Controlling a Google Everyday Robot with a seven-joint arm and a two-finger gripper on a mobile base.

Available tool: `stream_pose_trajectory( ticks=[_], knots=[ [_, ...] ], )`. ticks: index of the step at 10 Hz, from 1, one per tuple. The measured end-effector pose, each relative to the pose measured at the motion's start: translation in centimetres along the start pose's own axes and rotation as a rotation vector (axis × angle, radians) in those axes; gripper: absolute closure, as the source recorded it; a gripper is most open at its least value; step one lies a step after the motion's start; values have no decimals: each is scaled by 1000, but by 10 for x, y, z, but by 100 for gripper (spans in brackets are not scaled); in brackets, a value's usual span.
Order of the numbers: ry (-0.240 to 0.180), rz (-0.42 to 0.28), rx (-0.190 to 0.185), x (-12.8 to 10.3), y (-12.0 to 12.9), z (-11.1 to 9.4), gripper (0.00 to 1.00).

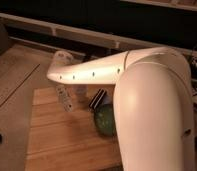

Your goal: Stand the bottle upright

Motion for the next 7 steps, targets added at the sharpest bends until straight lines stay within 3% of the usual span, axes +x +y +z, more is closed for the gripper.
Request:
stream_pose_trajectory(
  ticks=[3,5,7],
  knots=[
    [-56,-69,-48,-12,0,-7,98],
    [-47,-156,-62,-11,9,-3,98],
    [-45,-170,-63,-10,9,-3,98]
  ],
)
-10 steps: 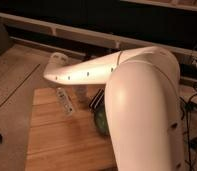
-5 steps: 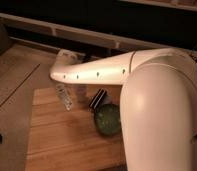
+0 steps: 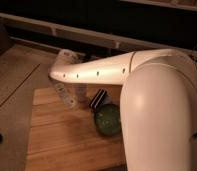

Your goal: Stand the bottle upright

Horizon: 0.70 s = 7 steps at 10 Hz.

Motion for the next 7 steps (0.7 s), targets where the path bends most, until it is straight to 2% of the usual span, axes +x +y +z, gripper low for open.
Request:
stream_pose_trajectory(
  ticks=[5,7],
  knots=[
    [-2,-3,0,-1,0,0,98],
    [-56,-50,-12,-21,-1,5,98]
  ],
)
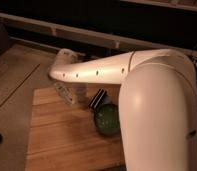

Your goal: Stand the bottle upright

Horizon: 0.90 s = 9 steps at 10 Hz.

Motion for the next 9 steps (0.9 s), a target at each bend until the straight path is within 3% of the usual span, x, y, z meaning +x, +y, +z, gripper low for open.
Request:
stream_pose_trajectory(
  ticks=[3,4,7,9],
  knots=[
    [-144,-133,-67,-36,12,17,98],
    [-190,-144,-91,-41,15,19,98],
    [-348,-112,-197,-44,25,16,98],
    [-491,-30,-280,-36,21,6,98]
  ],
)
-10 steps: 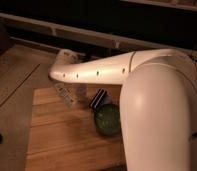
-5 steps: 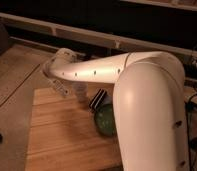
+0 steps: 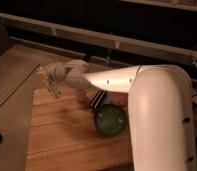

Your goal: Stand the bottle upright

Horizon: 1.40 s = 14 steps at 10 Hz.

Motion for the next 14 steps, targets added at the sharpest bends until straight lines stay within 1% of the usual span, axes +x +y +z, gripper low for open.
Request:
stream_pose_trajectory(
  ticks=[1,2,3,5,6,8,10,14],
  knots=[
    [-58,30,-34,7,6,-5,98],
    [-102,56,-92,26,23,-7,98],
    [-114,69,-140,43,37,-8,98],
    [-121,84,-208,65,58,-9,98],
    [-122,87,-219,69,61,-11,98],
    [-119,84,-219,68,61,-11,98],
    [-97,64,-233,66,64,-14,98],
    [-61,36,-231,70,51,-31,98]
  ],
)
